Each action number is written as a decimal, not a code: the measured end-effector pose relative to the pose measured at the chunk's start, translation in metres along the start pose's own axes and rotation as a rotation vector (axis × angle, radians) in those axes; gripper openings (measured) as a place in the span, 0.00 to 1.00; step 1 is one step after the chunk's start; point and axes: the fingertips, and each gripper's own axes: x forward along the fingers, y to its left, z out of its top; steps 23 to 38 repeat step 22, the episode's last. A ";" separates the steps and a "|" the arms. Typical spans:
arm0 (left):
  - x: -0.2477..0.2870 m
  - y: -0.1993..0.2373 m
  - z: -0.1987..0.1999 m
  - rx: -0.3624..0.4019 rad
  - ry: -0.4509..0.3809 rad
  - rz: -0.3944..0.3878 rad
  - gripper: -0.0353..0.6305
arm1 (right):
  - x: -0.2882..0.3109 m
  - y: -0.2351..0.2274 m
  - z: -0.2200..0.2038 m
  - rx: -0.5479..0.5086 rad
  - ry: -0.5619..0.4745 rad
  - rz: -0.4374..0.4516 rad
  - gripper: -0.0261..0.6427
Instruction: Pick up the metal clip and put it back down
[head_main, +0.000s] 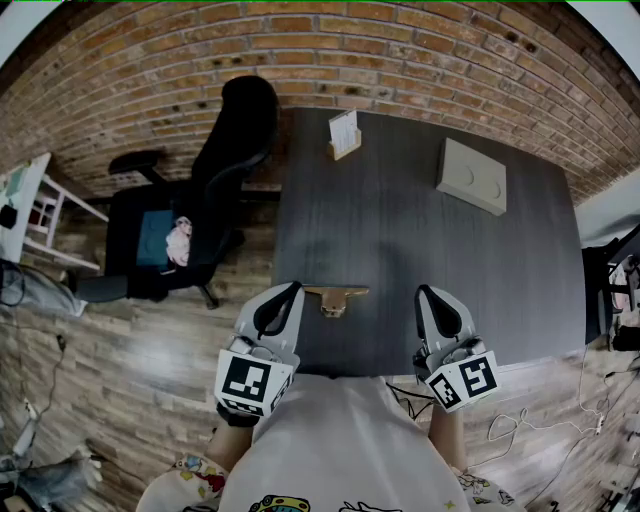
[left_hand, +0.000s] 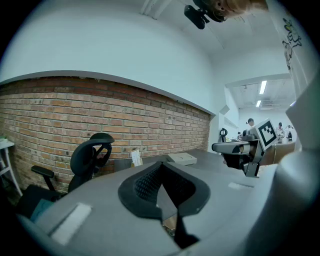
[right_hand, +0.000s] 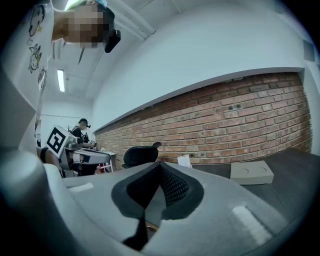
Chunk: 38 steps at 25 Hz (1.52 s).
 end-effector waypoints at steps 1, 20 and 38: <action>0.000 0.000 0.001 0.001 0.000 0.000 0.07 | 0.000 0.000 0.000 0.000 -0.001 0.000 0.04; 0.002 0.013 0.001 0.017 -0.007 0.025 0.07 | 0.004 -0.005 0.001 -0.005 -0.002 -0.008 0.04; 0.002 0.014 0.001 0.017 -0.010 0.027 0.07 | 0.005 -0.005 0.001 -0.005 -0.005 -0.009 0.04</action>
